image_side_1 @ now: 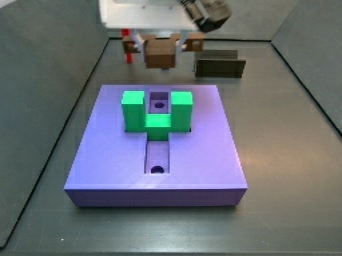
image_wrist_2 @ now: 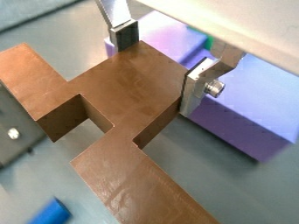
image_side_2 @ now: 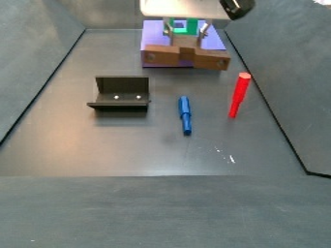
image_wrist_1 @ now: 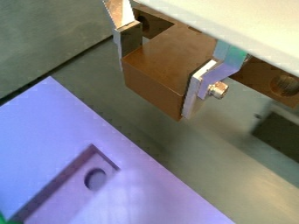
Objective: Pick up the brown object. Move up. Place the brown object on the fixture. Regrasp the brown object. Move to above the board. Insert the brown object.
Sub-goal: Place the brown object on the fixture.
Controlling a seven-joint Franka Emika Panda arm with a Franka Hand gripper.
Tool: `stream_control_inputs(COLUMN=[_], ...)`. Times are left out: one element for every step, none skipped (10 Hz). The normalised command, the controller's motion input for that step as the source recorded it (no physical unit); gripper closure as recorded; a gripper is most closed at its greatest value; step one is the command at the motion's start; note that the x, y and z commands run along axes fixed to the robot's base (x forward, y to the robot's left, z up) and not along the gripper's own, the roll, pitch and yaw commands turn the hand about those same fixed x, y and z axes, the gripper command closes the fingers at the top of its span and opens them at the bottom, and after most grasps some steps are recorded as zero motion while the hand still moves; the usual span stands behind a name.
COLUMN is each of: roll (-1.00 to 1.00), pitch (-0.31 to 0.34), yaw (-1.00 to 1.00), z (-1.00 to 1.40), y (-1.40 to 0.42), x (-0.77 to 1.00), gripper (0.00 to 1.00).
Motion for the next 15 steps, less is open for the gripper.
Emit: stream_control_inputs(roll=[-0.17, -0.14, -0.13, -0.11, -0.11, -0.07, -0.03, -0.14, -0.27, -0.16, -0.21, -0.45, -0.73, -0.86, -0.89], pitch=[0.003, 0.034, 0.051, 0.066, 0.066, 0.054, 0.086, 0.000, -0.054, 0.000, 0.000, 0.340, 0.580, 0.663, 0.669], yaw=[-0.09, -0.07, -0.07, -0.07, -0.07, -0.10, -0.07, -0.25, -0.18, -0.08, 0.00, 0.25, 0.15, 0.09, 0.03], z=[0.24, 0.23, 0.22, 0.21, 0.21, 0.15, 0.11, 0.00, 0.00, -0.02, 0.00, 0.00, -0.01, 0.00, 0.00], y=[-0.03, -0.02, -0.02, -0.01, -0.01, 0.00, 0.00, -0.02, 0.00, -0.09, 0.20, 0.00, 0.00, -0.03, -0.05], x=[1.00, 1.00, 1.00, 1.00, 1.00, 1.00, 1.00, 0.90, 0.00, 0.06, 0.07, 0.58, 0.55, 0.55, 0.60], gripper=[1.00, 1.00, 1.00, 1.00, 1.00, 1.00, 1.00, 1.00, 1.00, 1.00, 1.00, 1.00, 1.00, 1.00, 1.00])
